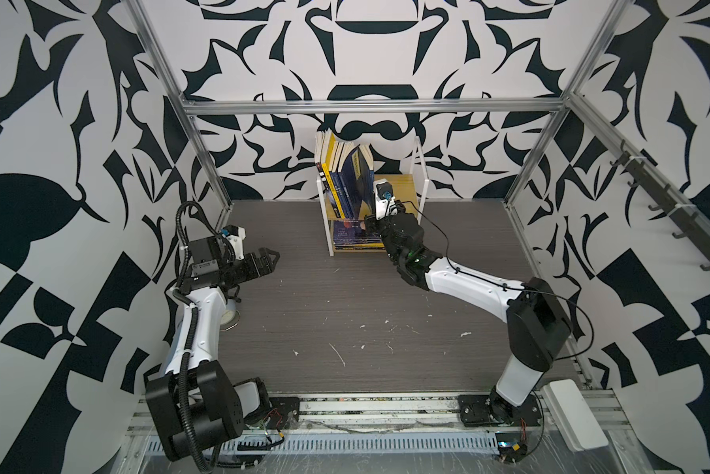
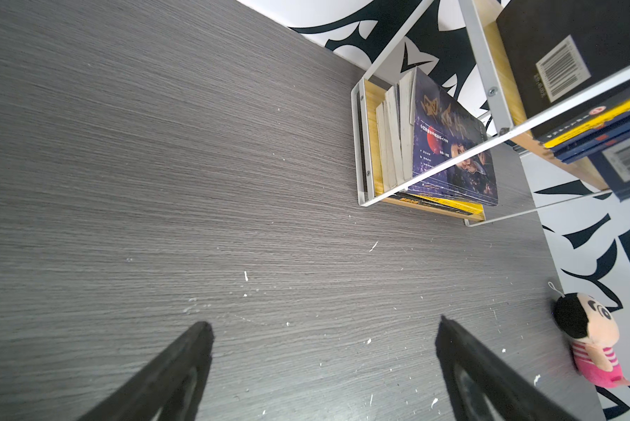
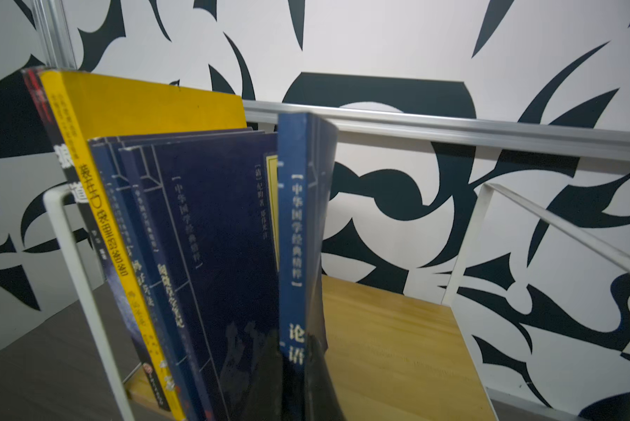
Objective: Stacking books/files
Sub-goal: Place the book on the bookshelf.
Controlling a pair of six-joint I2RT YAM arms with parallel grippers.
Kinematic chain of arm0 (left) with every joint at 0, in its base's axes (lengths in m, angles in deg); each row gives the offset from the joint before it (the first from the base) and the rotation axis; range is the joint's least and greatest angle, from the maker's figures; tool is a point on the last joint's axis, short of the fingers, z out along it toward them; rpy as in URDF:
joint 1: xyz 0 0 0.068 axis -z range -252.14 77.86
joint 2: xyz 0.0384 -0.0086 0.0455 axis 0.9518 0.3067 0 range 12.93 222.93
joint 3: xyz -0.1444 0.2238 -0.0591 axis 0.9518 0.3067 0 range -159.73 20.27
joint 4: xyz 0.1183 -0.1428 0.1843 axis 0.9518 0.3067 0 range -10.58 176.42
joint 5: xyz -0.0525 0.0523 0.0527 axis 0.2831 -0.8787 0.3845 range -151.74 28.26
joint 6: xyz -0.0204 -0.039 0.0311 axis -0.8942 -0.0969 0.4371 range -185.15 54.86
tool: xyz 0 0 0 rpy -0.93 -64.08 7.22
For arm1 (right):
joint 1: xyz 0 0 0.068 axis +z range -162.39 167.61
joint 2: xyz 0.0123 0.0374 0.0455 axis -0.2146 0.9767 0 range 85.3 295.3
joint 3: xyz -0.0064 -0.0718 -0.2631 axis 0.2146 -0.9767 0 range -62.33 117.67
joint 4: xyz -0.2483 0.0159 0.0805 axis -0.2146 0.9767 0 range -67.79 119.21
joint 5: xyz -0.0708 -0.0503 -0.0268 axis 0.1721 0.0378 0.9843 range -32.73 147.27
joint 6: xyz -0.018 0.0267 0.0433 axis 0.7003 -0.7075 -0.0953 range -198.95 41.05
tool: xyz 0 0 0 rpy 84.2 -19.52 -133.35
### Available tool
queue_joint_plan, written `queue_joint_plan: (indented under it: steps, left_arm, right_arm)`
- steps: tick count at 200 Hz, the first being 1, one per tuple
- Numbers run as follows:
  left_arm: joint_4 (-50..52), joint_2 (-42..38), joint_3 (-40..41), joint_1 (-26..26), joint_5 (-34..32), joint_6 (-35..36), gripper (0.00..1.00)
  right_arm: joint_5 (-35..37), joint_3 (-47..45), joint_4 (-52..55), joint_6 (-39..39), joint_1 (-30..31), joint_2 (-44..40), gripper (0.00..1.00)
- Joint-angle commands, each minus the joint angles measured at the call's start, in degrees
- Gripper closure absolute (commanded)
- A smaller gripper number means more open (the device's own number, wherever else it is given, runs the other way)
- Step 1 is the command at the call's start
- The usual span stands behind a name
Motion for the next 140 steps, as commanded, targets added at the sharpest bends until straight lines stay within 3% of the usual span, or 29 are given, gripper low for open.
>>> queue_joint_plan:
  steps: [1, 140]
  left_arm:
    - [1.0, -0.6, 0.6, 0.3, 0.2, 0.8, 0.00]
    - [0.2, -0.7, 1.3, 0.4, 0.5, 1.2, 0.00]
  right_arm:
    - [2.1, 1.8, -13.9, 4.5, -0.5, 0.4, 1.00]
    - [-4.4, 3.5, -14.2, -4.6, -1.0, 8.7, 1.00]
